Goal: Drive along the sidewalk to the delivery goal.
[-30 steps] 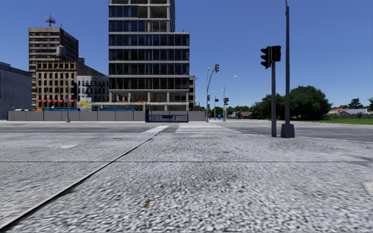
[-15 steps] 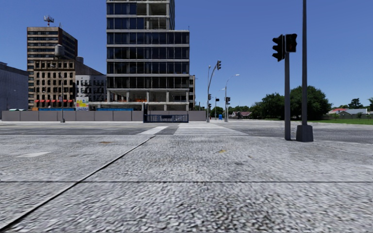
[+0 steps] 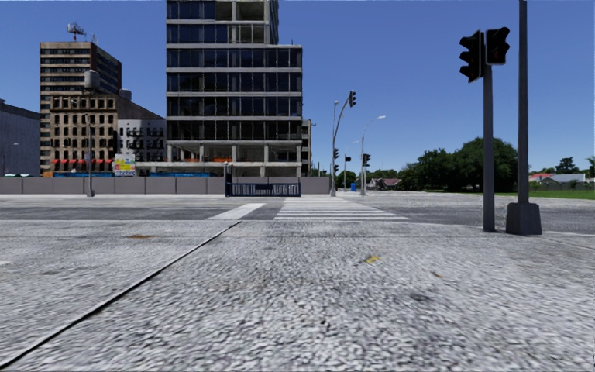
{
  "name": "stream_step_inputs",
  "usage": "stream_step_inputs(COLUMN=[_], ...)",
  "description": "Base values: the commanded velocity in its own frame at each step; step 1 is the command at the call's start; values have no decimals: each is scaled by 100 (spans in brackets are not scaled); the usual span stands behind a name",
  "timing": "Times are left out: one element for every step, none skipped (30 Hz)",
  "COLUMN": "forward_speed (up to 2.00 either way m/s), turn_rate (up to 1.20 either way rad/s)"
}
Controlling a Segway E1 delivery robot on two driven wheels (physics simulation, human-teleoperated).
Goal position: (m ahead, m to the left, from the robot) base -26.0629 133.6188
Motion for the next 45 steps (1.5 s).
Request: stream_step_inputs(forward_speed=[200, 200, 200, 200, 200, 200, 200, 200, 200, 200, 200, 200, 200, 200, 200, 200, 200, 200, 200, 200, 200, 200, 200, 200, 200, 200, 200, 200, 200, 200, 200, 200, 200, 200, 200, 200, 200, 200, 200, 200, 200, 200, 200, 200, 200], turn_rate=[35, 61, 61, 120, 120, 120, 120, 120, 120, 120, 120, 120, 120, 120, 120, 120, 120, 120, 120, 120, 120, 120, 120, 120, 120, 120, 120, 120, 120, 120, 120, 120, 120, 120, 120, 120, 120, 120, 78, 22, 7, 2, 0, 0, 0])
